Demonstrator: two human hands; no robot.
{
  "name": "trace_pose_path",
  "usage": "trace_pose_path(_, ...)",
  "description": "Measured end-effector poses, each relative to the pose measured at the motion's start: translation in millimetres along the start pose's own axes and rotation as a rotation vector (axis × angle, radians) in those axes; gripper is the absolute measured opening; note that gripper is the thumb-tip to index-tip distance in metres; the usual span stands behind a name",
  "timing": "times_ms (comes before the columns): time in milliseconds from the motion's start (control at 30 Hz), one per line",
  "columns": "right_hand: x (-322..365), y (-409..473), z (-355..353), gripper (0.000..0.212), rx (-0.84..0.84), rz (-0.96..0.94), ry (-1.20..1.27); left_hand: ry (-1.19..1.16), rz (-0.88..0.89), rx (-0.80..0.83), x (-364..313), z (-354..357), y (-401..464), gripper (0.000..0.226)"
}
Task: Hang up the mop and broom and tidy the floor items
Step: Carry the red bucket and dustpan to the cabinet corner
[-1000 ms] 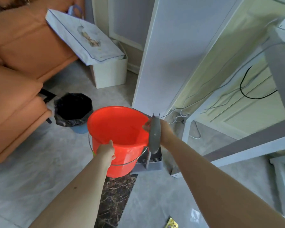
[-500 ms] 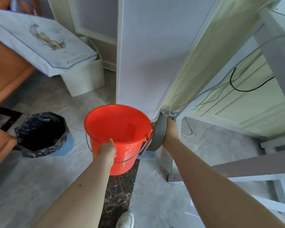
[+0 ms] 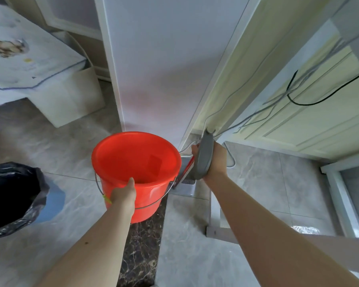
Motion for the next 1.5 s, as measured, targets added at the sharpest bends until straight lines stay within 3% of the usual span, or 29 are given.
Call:
trace_pose_path(133, 23, 6, -20, 0.026, -0.14, -0.188, -0.208, 0.091, 0.012, -0.009, 6, 6, 9, 0.07)
trace_pose_path(200, 28, 9, -23, 0.007, -0.201, -0.248, -0.304, 0.117, 0.015, -0.01, 8, 12, 12, 0.073)
trace_pose_path(267, 24, 15, -23, 0.023, -0.247, -0.276, -0.342, 0.121, 0.007, -0.005, 8, 17, 14, 0.074)
trace_pose_path(300, 18, 18, -22, 0.027, -0.268, -0.263, -0.35, 0.127, -0.006, 0.004, 9, 21, 15, 0.073)
trace_pose_path(400, -13, 22, -22, 0.013, -0.349, -0.158, -0.338, 0.134, -0.03, 0.022, 8, 27, 16, 0.069)
trace_pose_path(500, -41, 31, -23, 0.022, -0.441, -0.08, -0.278, 0.103, -0.032, 0.043, 7, 35, 18, 0.065)
trace_pose_path(567, -62, 41, -22, 0.03, -0.485, 0.032, -0.383, 0.096, -0.032, 0.057, 7, 37, 21, 0.064)
trace_pose_path(700, -127, 67, 3, 0.029, -0.293, 0.261, -0.604, 0.15, -0.025, 0.051, 9, 30, 30, 0.06)
trace_pose_path(833, -167, 76, 29, 0.046, -0.196, 0.31, -0.596, 0.167, 0.037, 0.032, 5, 21, 50, 0.057)
trace_pose_path(1167, -223, 105, 72, 0.044, -0.079, 0.4, -0.544, 0.138, 0.054, 0.006, 17, 1, 101, 0.054)
trace_pose_path(1500, -248, 138, 77, 0.039, -0.096, 0.444, -0.629, 0.07, -0.093, -0.003, 66, 15, 130, 0.056)
Point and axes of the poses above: each hand's wrist, its own y-axis towards the middle knuckle, its own z-axis out of the palm, x = y × z, the point moved 10 cm from there along y, towards the middle knuckle, and after that the axes turned 15 degrees about z, right-handed, at the moved point
